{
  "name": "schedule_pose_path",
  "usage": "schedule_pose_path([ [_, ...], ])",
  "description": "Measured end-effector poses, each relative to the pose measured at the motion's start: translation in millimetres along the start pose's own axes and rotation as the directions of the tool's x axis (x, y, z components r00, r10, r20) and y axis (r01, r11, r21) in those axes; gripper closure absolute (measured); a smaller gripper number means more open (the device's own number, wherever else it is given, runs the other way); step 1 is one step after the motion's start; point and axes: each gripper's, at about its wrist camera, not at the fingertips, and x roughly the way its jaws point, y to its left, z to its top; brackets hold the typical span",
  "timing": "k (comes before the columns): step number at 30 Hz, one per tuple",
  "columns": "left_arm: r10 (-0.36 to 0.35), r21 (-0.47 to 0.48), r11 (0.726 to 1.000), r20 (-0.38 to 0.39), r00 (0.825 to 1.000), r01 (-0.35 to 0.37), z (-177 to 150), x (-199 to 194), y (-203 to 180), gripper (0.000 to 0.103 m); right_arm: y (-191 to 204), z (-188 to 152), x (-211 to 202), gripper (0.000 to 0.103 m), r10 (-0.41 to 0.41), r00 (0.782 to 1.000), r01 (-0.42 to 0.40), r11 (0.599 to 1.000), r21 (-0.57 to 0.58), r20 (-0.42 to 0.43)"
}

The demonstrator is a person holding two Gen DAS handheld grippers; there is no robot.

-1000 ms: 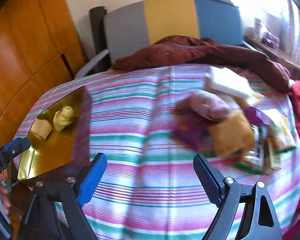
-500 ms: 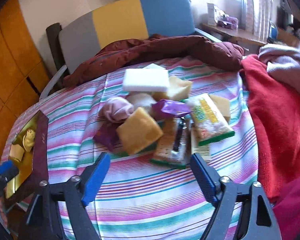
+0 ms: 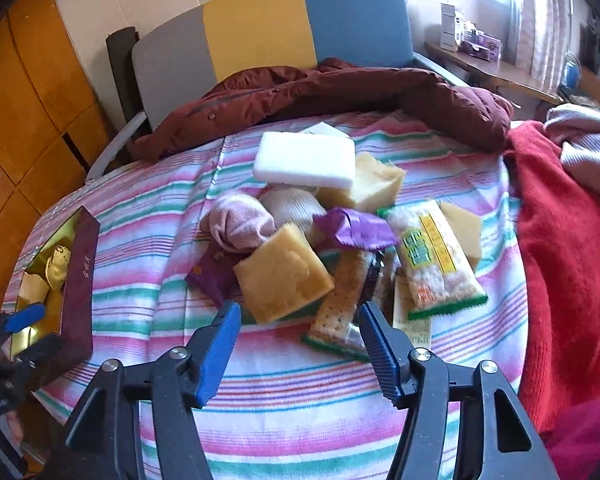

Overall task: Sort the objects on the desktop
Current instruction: 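Move both grippers back toward the pile of items, then grasp the purple snack with the left gripper while the right gripper grasps the pink sock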

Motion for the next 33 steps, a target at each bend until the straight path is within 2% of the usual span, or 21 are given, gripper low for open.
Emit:
schedule_pose_path([
  [9, -0.059, 0.083, 0.995, -0.047, 0.997, 0.062, 21.8, 41.6, -28.7, 0.023, 7.5, 24.4, 9.5, 0.04, 0.059, 0.998, -0.059, 0.997, -0.052, 0.007],
  [13, -0.107, 0.095, 0.989, -0.07, 0.992, 0.113, 32.7, 61.3, -35.7, 0.024, 2.7, 35.0, 13.9, 0.028, 0.101, 0.995, -0.101, 0.994, -0.029, 0.014],
  [19, -0.151, 0.073, 0.985, -0.105, 0.983, 0.159, 51.6, 91.4, -42.9, 0.026, -6.4, 54.2, 25.7, 0.025, 0.181, 0.983, -0.182, 0.983, 0.012, 0.037],
  [23, -0.145, 0.084, 0.984, -0.113, 0.983, 0.155, 61.6, 107.2, -47.4, 0.031, -9.7, 60.0, 34.8, 0.023, 0.227, 0.973, -0.228, 0.973, 0.021, 0.046],
  [26, -0.138, 0.093, 0.985, -0.111, 0.984, 0.149, 65.5, 115.6, -49.9, 0.032, -12.7, 58.7, 37.8, 0.015, 0.28, 0.957, -0.283, 0.959, 0.027, 0.071],
  [28, -0.145, 0.093, 0.983, -0.114, 0.983, 0.156, 68.0, 121.0, -51.2, 0.035, -14.1, 57.8, 37.3, 0.009, 0.292, 0.952, -0.296, 0.955, 0.031, 0.095],
  [33, -0.176, 0.08, 0.979, -0.121, 0.977, 0.187, 71.6, 130.5, -54.6, 0.037, -22.1, 60.0, 35.4, 0.008, 0.257, 0.958, -0.266, 0.962, 0.061, 0.128],
])
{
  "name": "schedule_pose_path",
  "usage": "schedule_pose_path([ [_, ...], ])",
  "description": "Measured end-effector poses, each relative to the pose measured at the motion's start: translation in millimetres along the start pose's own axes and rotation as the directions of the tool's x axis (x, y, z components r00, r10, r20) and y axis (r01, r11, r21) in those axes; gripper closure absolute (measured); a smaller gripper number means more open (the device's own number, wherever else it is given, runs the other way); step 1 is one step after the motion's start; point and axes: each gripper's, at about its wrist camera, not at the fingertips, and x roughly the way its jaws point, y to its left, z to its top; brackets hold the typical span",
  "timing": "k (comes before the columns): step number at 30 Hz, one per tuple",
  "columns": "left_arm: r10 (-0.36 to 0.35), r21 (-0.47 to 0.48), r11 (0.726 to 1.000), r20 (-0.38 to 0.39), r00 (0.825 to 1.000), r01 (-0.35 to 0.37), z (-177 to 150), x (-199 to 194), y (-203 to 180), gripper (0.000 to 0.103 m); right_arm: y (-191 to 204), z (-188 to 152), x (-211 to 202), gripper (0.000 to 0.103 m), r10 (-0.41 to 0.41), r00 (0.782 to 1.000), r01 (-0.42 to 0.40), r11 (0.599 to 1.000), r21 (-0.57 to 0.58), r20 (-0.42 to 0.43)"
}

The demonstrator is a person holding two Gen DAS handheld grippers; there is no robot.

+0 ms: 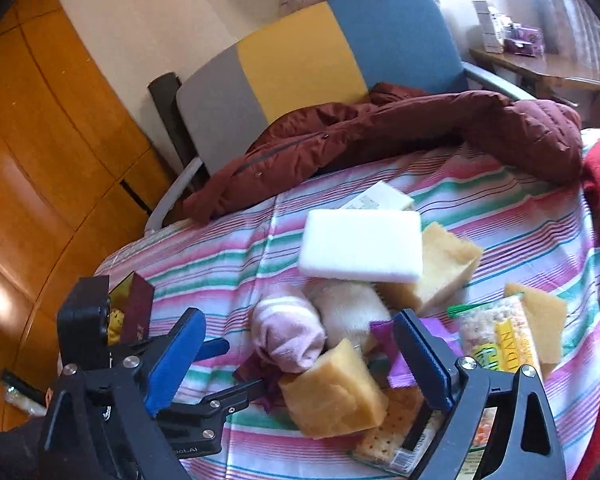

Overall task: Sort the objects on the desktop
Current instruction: 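Grasp the purple snack with the left gripper while the right gripper grasps the pink sock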

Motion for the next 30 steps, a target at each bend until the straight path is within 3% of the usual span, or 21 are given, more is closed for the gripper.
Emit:
schedule_pose_path([
  [5, 0.017, 0.034, 0.999, -0.015, 1.0, -0.016, 2.5, 12.2, -4.6, 0.039, -3.5, 0.8, 0.5, 0.011, -0.025, 1.0, 0.025, 1.0, 0.004, -0.004],
  [10, 0.006, 0.016, 1.0, 0.003, 1.0, -0.007, 0.6, 18.3, 1.5, 0.04, 2.1, 2.4, -2.0, 0.045, -0.026, 1.0, 0.026, 0.999, -0.043, 0.005],
  [15, 0.022, 0.005, 1.0, 0.02, 1.0, -0.022, -1.9, 18.8, 1.6, 0.041, 12.2, -1.2, 5.0, 0.045, -0.02, 0.999, 0.017, 0.997, -0.079, -0.031],
  [18, 0.071, 0.008, 0.997, 0.027, 0.997, -0.071, -3.8, 15.8, 3.1, 0.059, 20.9, -1.1, 9.5, 0.045, -0.012, 0.999, 0.007, 0.994, -0.106, -0.05],
  [26, 0.044, -0.008, 0.999, 0.049, 0.998, -0.044, -20.4, 1.5, 15.1, 0.062, 45.8, -2.0, 47.2, 0.045, 0.008, 0.986, -0.038, 0.983, -0.182, -0.164],
  [30, 0.06, -0.033, 0.998, 0.057, 0.997, -0.058, -27.7, -4.3, 17.9, 0.061, 53.4, -11.0, 76.9, 0.045, -0.053, 0.974, -0.001, 0.971, -0.238, -0.219],
])
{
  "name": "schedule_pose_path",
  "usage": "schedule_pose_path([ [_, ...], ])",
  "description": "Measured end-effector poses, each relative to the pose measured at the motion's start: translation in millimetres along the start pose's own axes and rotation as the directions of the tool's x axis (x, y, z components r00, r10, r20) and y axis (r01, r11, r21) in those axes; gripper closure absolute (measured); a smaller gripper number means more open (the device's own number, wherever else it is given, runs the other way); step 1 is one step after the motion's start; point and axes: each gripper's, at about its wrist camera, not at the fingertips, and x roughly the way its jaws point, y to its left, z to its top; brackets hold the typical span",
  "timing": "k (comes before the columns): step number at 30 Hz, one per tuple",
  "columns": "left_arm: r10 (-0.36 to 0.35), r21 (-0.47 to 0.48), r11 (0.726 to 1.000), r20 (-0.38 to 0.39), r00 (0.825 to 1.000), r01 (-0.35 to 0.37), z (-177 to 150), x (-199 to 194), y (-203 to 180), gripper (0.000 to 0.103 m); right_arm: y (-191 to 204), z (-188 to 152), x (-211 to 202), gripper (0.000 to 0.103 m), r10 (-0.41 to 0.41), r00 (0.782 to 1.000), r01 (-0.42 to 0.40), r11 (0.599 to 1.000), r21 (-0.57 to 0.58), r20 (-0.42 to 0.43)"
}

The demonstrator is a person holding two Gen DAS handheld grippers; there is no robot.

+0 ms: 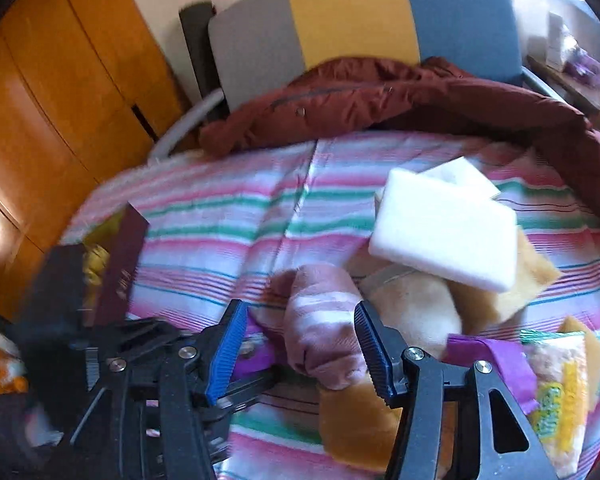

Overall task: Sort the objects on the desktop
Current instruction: 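Grasp the purple snack with the left gripper while the right gripper grasps the pink sock, then carry the purple snack and pink sock into the gold tray and release both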

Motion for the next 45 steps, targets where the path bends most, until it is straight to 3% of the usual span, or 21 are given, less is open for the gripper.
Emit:
schedule_pose_path([
  [6, -0.004, -0.045, 0.999, -0.004, 1.0, 0.003, -17.9, -12.9, 6.3, 0.061, 13.3, -4.6, 19.8, 0.05, -0.106, 0.994, 0.102, 0.988, -0.113, -0.031],
  [9, -0.006, -0.051, 0.999, 0.007, 1.0, 0.006, -21.6, -21.3, 3.5, 0.061, 11.9, -4.7, 19.6, 0.074, -0.167, 0.986, 0.163, 0.978, -0.131, -0.022],
  [12, -0.008, -0.051, 0.999, 0.033, 0.999, 0.01, -23.5, -36.6, 1.6, 0.061, 9.3, -2.9, 7.4, 0.08, -0.153, 0.988, 0.152, 0.982, -0.113, 0.001],
  [18, 0.0, -0.06, 0.998, 0.115, 0.993, 0.007, -26.5, -77.7, 4.1, 0.061, 16.4, 0.0, -26.0, 0.081, -0.091, 0.994, 0.096, 0.993, -0.074, 0.063],
  [22, 0.026, -0.09, 0.996, 0.155, 0.988, -0.012, -31.3, -104.9, 13.8, 0.061, 31.2, -1.2, -46.6, 0.081, -0.008, 0.995, 0.014, 0.998, -0.054, 0.096],
  [29, 0.163, -0.184, 0.975, 0.198, 0.967, -0.126, -59.0, -152.8, 51.6, 0.061, 89.4, -6.3, -66.3, 0.081, 0.127, 0.983, -0.113, 0.988, -0.108, 0.135],
  [33, 0.284, -0.264, 0.937, 0.198, 0.938, -0.228, -82.5, -182.5, 83.1, 0.061, 132.6, -8.5, -63.4, 0.081, 0.195, 0.972, -0.174, 0.972, -0.159, 0.13],
  [38, 0.433, -0.378, 0.857, 0.161, 0.887, -0.35, -115.3, -212.6, 122.8, 0.061, 180.5, -8.8, -52.9, 0.081, 0.27, 0.957, -0.247, 0.95, -0.191, 0.107],
  [45, 0.523, -0.495, 0.765, 0.103, 0.846, -0.413, -158.5, -236.2, 162.6, 0.06, 246.3, -17.2, -35.3, 0.081, 0.358, 0.933, -0.337, 0.912, -0.231, 0.05],
])
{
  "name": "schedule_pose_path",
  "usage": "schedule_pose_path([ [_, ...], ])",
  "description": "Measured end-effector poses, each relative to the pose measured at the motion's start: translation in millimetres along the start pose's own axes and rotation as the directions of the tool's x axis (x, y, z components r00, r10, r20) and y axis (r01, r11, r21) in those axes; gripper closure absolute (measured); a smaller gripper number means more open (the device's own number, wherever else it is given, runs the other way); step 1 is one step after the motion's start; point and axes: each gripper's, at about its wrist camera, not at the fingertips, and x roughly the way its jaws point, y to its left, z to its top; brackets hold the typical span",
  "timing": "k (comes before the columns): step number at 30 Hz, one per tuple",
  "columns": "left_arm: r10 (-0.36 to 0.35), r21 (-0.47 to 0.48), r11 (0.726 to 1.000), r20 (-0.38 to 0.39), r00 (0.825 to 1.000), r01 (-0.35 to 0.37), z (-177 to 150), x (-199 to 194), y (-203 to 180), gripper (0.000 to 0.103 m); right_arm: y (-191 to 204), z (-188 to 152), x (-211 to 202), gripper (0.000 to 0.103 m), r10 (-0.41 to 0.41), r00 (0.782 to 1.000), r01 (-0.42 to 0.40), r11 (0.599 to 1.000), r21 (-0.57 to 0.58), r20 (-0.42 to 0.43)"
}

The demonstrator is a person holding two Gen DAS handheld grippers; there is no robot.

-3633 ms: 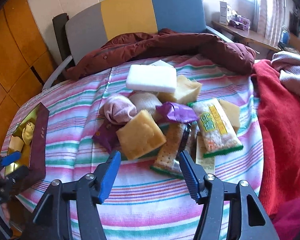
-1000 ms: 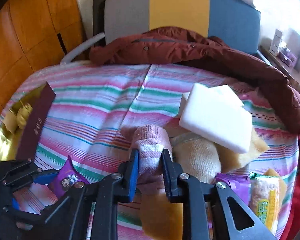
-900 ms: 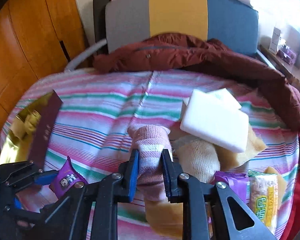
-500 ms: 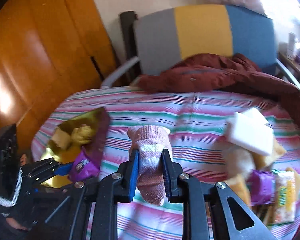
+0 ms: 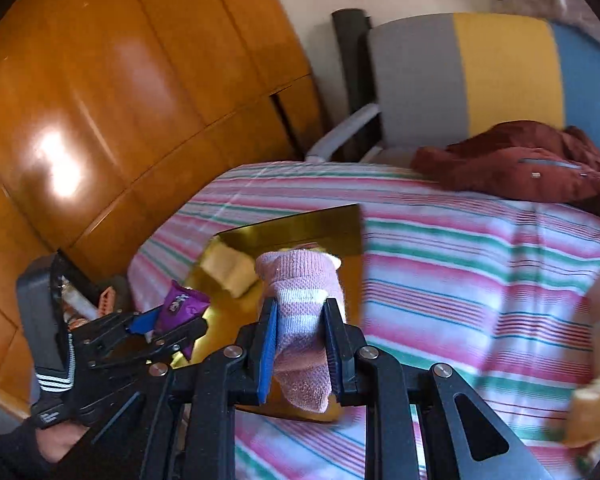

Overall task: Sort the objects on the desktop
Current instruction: 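Carry the purple snack and pink sock into the gold tray and release both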

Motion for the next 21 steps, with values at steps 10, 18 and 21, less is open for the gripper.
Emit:
schedule_pose_path([
  [10, 0.094, -0.079, 0.993, 0.016, 0.995, -0.092, -13.4, -5.2, 32.5, 0.059, 34.4, -8.8, 38.9, 0.081, 0.049, 0.997, -0.047, 0.998, 0.039, -0.058],
  [18, 0.135, -0.096, 0.987, 0.035, 0.99, -0.131, -13.9, -13.6, 39.8, 0.053, 41.0, -22.8, 66.7, 0.074, 0.111, 0.986, -0.095, 0.988, 0.124, -0.128],
  [21, 0.139, -0.101, 0.986, 0.049, 0.989, -0.134, -12.8, -18.5, 40.1, 0.052, 44.3, -26.5, 67.6, 0.074, 0.107, 0.985, -0.092, 0.989, 0.112, -0.138],
])
